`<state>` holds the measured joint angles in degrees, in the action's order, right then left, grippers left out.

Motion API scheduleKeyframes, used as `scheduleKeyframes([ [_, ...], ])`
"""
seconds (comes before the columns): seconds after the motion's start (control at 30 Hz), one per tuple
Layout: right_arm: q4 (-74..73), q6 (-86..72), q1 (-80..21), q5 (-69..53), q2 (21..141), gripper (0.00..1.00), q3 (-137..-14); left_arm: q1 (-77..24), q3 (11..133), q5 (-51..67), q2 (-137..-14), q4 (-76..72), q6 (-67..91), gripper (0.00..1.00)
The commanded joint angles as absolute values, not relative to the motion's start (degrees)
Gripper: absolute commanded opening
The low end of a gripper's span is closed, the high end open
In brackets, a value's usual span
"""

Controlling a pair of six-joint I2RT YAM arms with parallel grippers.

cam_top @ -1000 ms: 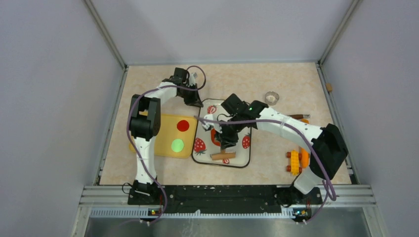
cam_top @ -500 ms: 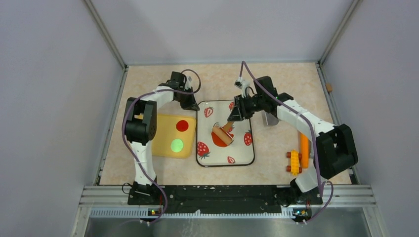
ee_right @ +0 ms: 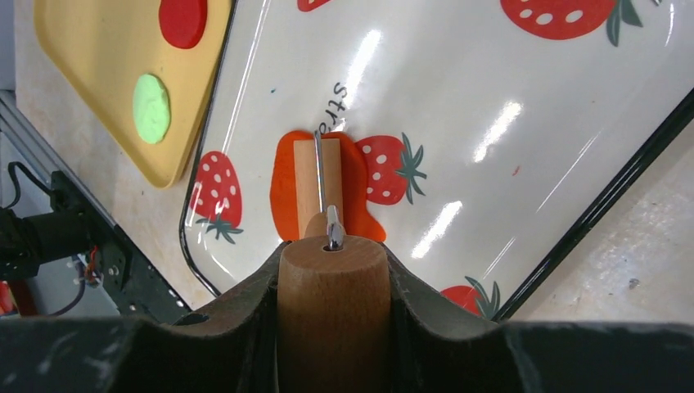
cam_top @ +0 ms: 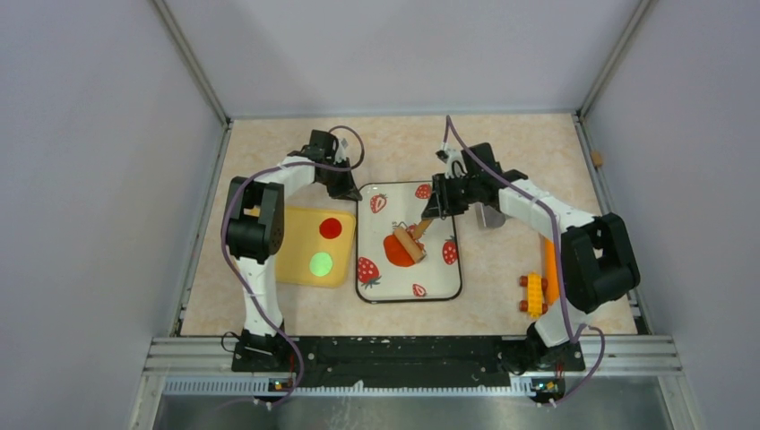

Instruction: Roll out the dumpling wrappers from the dough

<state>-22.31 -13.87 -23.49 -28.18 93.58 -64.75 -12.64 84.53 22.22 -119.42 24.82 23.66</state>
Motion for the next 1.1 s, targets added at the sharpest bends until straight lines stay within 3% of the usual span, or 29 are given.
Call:
scheduleKeyframes([
  [0.0,-24.19,-7.04,-21.88,-14.22,93.67,0.0,-63.84,-12.04,84.48,18.79,-119.45,27.17,22.15,0.0],
  [0.53,-23.73,-3.14,-18.78,-9.27,92.31,0.0,-60.6,-11.78,85.34,22.85,-121.1,26.42,23.12,0.0],
  [0.8,-26.74,-2.92,-18.71,-35.23,87.19,0.0,-71.52,-11.78,83.09,34.4,-120.67,24.09,22.0,0.0],
  [1.07,-20.37,-12.71,-20.89,-41.74,91.34,0.0,-71.07,-11.95,81.79,32.65,-120.32,22.68,23.64,0.0],
])
